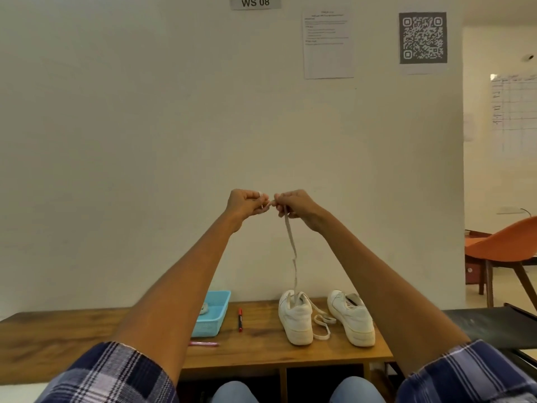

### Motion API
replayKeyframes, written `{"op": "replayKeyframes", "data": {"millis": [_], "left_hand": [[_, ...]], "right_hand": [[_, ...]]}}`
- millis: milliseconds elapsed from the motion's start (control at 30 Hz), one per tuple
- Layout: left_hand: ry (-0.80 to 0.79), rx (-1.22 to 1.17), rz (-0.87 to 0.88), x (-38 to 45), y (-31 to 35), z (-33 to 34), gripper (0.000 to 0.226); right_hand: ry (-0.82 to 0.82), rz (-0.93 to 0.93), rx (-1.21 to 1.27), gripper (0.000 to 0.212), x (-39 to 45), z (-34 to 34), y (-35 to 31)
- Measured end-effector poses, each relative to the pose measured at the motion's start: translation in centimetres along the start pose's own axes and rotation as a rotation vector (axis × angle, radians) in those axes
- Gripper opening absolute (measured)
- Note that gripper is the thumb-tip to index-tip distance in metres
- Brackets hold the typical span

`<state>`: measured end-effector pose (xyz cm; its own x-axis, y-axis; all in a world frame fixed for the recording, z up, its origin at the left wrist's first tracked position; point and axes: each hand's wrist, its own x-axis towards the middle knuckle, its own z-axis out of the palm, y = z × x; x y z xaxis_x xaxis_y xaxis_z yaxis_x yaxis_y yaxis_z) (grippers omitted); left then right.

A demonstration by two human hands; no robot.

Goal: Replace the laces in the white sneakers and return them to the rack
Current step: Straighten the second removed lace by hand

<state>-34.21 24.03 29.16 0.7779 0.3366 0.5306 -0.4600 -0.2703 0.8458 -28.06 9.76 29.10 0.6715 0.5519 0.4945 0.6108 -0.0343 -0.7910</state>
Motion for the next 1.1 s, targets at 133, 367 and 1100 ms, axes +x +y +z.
{"op": "replayKeyframes", "data": {"millis": [133,367,1100], "left_hand": [[-0.12,0.201,0.062,-0.5,1.0,0.3,0.02],[-0.186,0.299,0.084,-1.1,2.6,0.9,0.027],[-0.106,-0.237,-0.041,-1.3,4.7,2.7,0.023]], "right_hand": [[0.048,0.005,0.02,0.027,0.0,-0.2,-1.3],[0.195,0.012,0.037,0.032,-0.1,-0.5,-2.9],[-0.123,-0.069,-0.05,0.029,-1.1,-2.9,-3.0]]}}
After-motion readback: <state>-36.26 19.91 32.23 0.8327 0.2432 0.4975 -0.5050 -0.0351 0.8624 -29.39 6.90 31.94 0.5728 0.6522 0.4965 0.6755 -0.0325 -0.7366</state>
